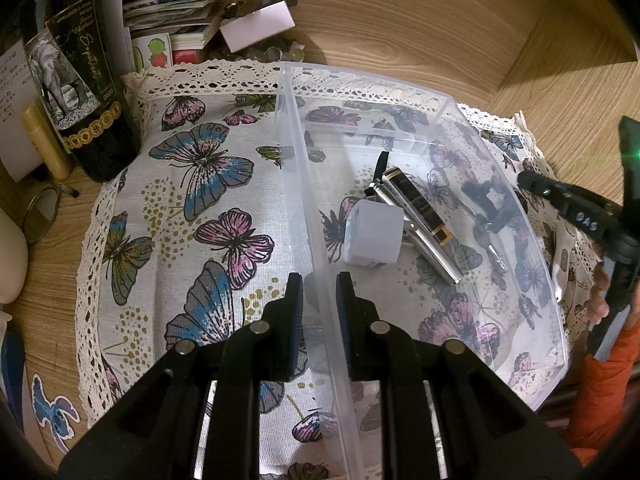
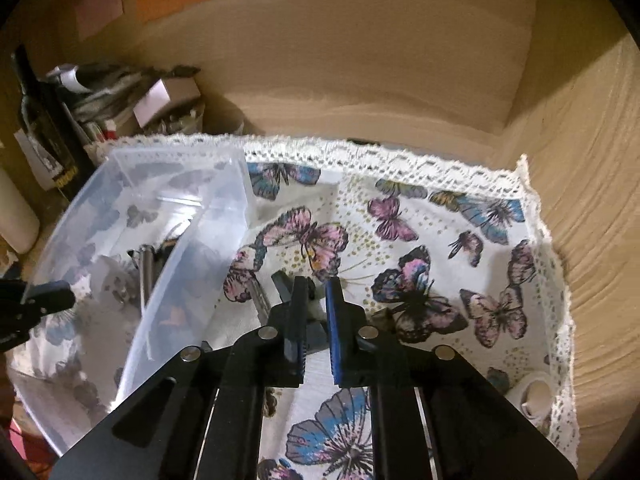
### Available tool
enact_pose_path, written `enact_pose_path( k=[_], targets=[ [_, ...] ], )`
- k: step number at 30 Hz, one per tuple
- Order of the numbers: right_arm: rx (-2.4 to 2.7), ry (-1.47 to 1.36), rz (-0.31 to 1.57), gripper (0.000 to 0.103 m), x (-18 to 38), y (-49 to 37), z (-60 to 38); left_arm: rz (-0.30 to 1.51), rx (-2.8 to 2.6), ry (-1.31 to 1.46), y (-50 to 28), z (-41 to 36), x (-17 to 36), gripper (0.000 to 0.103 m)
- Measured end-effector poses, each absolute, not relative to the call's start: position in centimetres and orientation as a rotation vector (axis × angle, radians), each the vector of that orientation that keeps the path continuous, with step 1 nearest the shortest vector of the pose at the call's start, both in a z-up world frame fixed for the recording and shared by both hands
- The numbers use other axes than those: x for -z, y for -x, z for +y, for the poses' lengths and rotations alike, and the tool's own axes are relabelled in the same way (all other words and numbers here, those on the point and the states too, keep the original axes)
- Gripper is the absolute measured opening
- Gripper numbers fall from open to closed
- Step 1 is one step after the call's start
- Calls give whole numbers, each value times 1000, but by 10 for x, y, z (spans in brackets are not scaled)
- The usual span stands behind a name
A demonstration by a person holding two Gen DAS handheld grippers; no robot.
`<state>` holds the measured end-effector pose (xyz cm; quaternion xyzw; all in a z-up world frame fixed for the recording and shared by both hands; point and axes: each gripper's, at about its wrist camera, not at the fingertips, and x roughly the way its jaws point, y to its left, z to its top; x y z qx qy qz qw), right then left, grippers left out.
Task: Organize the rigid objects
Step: 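Grasp the small black clip with the right tool and lift it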
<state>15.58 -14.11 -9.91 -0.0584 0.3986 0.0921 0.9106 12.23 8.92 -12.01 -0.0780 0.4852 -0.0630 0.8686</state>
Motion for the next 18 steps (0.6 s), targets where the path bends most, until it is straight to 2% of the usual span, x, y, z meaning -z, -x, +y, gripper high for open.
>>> enact_pose_path(
  k=[4,9,12,14,16,18],
  targets=[
    [-193,116,787,8,86,-148,-142,1015,131,164,-122,89,120,17],
    [-216,126,835,10,98,-146,-141,1015,132,164,-123,89,120,17],
    [-205,145,867,24,112,-144,-144,1015,131,164,-123,89,120,17],
    [-199,151,887,42,121,-142,-147,1015,131,164,-123,89,120,17],
    [-194,150,911,50,131,-140,-150,1015,131,165,-123,89,120,17],
    [-184,147,935,53,140,-140,-152,1015,131,165,-123,89,120,17]
  ],
)
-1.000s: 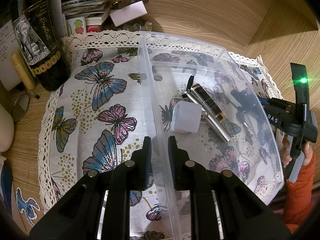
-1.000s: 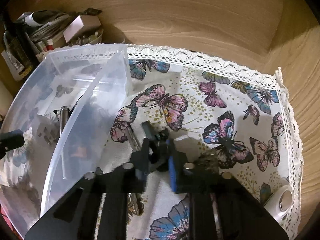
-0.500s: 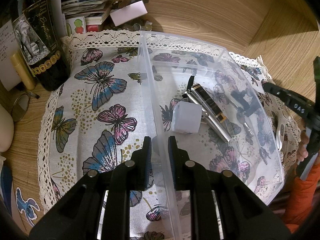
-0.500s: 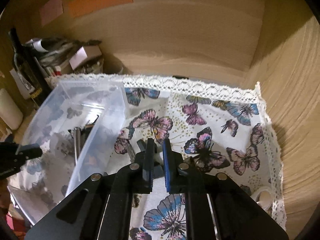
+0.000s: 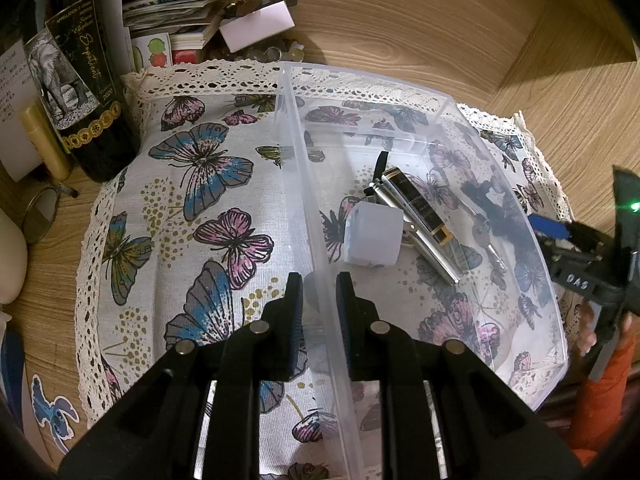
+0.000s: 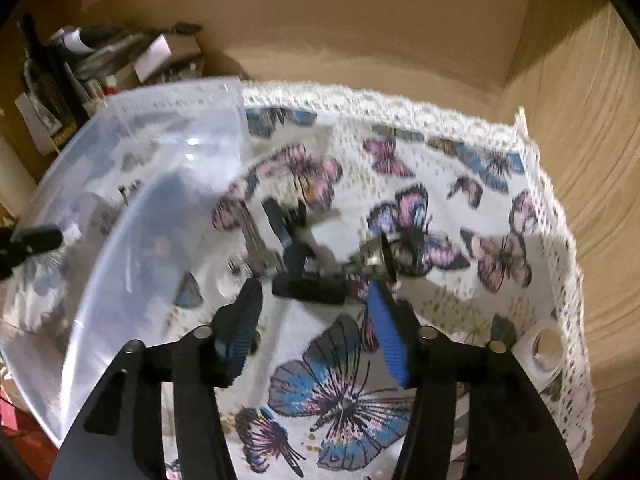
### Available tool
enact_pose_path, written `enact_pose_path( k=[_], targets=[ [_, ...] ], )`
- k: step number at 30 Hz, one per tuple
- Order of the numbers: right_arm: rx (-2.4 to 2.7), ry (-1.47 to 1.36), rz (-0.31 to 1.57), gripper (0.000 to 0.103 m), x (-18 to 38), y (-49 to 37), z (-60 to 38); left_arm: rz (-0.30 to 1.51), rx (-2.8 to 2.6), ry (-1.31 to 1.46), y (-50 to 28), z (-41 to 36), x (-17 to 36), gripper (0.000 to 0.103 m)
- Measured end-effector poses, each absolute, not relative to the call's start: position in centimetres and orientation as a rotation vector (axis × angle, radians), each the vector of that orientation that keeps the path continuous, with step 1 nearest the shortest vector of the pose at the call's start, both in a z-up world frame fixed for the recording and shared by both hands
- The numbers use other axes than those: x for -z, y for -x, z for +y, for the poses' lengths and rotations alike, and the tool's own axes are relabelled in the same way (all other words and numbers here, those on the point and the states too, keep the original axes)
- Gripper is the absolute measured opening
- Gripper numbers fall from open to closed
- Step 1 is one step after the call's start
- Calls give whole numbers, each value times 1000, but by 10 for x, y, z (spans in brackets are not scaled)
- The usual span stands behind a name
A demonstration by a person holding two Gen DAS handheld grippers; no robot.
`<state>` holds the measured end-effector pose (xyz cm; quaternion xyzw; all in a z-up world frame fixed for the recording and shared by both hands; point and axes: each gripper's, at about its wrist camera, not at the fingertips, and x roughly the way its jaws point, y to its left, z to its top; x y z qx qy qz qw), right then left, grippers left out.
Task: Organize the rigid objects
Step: 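Grasp the small black clip with the right tool and lift it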
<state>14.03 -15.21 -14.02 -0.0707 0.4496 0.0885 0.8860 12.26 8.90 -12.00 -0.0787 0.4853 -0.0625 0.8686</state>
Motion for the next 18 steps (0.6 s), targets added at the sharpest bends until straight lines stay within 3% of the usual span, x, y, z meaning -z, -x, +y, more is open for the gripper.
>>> enact_pose_path(
  k=[9,10,11,18],
  targets=[
    [-173,79,966,53,155,-158,-152,1016,130,166,-123,89,120,17],
    [-174,76,968,51,155,-159,-152,1016,131,166,-123,89,120,17],
    [-172,77,963,42,154,-159,-152,1016,130,167,-123,89,120,17],
    [-178,94,888,41,130,-146,-150,1015,131,165,-123,89,121,17]
  ],
)
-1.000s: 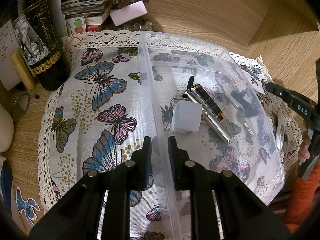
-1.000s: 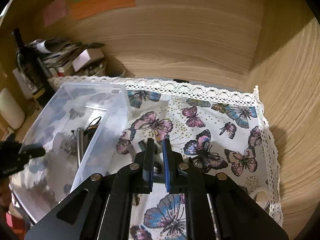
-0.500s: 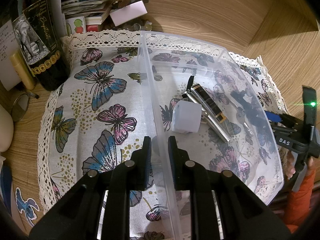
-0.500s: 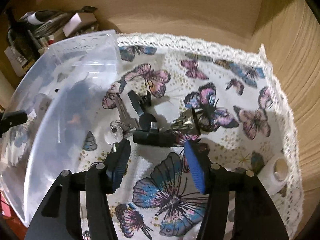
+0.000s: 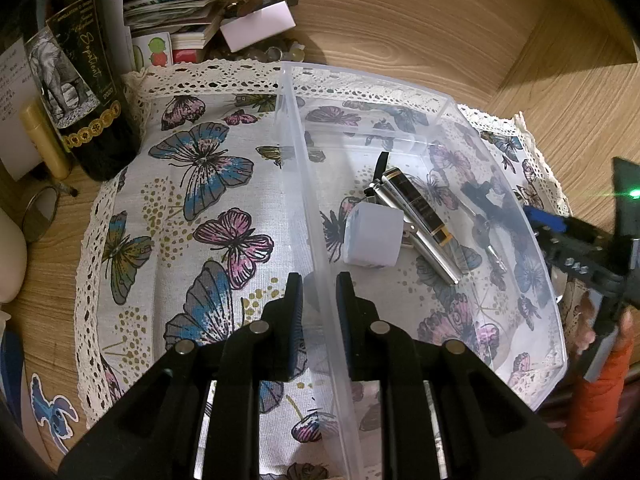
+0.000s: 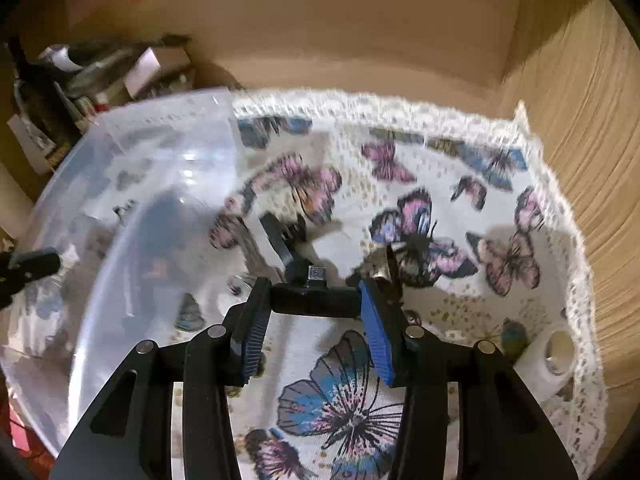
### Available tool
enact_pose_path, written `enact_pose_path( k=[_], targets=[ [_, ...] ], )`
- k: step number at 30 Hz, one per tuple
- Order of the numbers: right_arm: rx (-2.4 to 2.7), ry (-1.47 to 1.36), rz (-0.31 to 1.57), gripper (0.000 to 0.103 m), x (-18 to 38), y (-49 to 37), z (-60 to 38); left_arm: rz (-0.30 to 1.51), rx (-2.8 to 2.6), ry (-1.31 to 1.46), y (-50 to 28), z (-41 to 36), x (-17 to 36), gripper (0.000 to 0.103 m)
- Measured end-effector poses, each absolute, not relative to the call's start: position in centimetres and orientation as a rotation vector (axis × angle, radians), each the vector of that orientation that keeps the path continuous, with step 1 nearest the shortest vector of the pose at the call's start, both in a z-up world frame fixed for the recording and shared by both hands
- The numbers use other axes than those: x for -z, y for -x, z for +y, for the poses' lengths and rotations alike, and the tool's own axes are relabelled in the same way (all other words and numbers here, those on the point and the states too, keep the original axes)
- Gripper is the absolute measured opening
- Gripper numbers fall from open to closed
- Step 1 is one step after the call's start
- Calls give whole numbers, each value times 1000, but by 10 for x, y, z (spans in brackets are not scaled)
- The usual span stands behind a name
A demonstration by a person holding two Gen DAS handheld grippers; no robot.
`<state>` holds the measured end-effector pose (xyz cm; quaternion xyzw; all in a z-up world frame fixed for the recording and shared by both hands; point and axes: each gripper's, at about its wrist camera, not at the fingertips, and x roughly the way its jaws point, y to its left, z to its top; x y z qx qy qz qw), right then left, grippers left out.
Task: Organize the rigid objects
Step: 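Grasp the small black clip with the right tool and lift it, then lower the black clip into the clear box and open the right tool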
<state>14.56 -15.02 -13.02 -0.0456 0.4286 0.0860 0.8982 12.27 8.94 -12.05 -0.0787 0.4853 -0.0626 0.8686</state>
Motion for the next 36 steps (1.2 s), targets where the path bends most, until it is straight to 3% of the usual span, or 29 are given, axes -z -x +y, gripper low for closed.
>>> enact_pose_path(
  k=[15,36],
  targets=[
    [-373,144,676,42,59,-121,-91,1015,132,166,-123,89,121,17],
    [-499,232,842,42,105,-128,-36,1010,134,172,-122,88,120,17]
  ],
)
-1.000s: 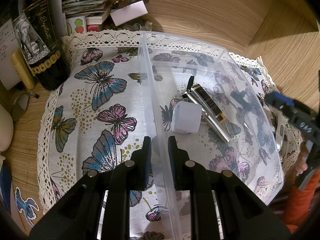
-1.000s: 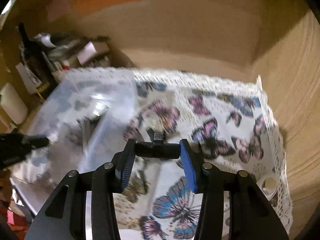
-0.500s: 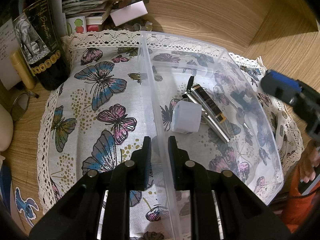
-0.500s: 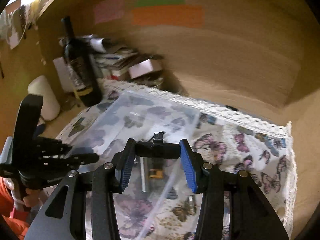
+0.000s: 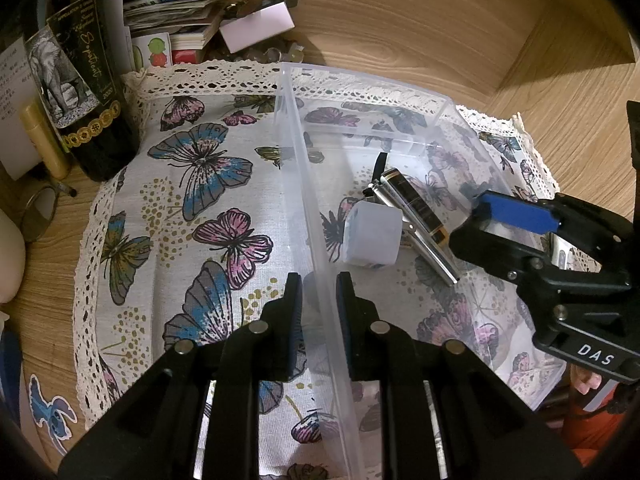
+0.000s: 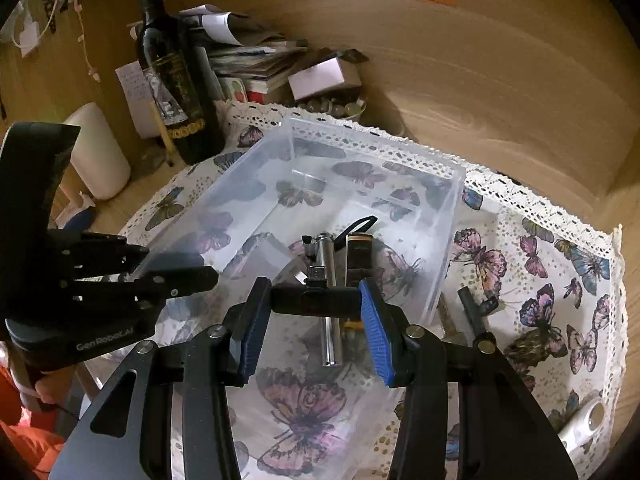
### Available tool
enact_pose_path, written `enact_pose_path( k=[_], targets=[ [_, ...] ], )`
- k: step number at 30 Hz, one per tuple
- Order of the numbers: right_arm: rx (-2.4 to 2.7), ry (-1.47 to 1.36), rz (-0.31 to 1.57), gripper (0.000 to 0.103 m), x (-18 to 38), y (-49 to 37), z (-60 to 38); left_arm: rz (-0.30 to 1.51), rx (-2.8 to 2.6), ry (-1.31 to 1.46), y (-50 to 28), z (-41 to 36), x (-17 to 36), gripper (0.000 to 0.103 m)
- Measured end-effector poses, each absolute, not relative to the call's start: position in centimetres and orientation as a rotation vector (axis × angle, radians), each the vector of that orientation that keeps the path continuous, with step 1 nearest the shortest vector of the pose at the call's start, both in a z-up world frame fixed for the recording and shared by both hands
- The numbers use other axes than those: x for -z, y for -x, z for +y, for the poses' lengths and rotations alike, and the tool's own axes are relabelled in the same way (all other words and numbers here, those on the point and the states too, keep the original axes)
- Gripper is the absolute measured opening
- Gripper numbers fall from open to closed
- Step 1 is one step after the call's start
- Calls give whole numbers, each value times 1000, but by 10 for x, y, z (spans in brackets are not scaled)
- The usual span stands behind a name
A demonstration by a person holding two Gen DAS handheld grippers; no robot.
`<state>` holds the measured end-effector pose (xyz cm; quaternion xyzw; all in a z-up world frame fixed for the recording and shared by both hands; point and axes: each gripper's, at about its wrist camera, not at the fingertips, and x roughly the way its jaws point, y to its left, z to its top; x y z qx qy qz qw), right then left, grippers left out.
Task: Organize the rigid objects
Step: 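Lower the black clip into the clear box and open the right tool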
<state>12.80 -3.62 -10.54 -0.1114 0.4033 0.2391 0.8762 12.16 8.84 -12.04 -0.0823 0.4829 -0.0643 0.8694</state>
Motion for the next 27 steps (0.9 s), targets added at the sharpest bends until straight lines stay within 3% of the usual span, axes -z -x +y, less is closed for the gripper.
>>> enact_pose_path(
  k=[4,19,27],
  targets=[
    [-493,228,835,50,103,-128,-38,1010,134,172,-122,89,120,17],
    [-302,137,689,56,51,-114,-107,1010,136,171,-121,89,121,17],
    [43,36,677,56,59,-104,-195,1010,137,169,-121,89,121,17]
  ],
)
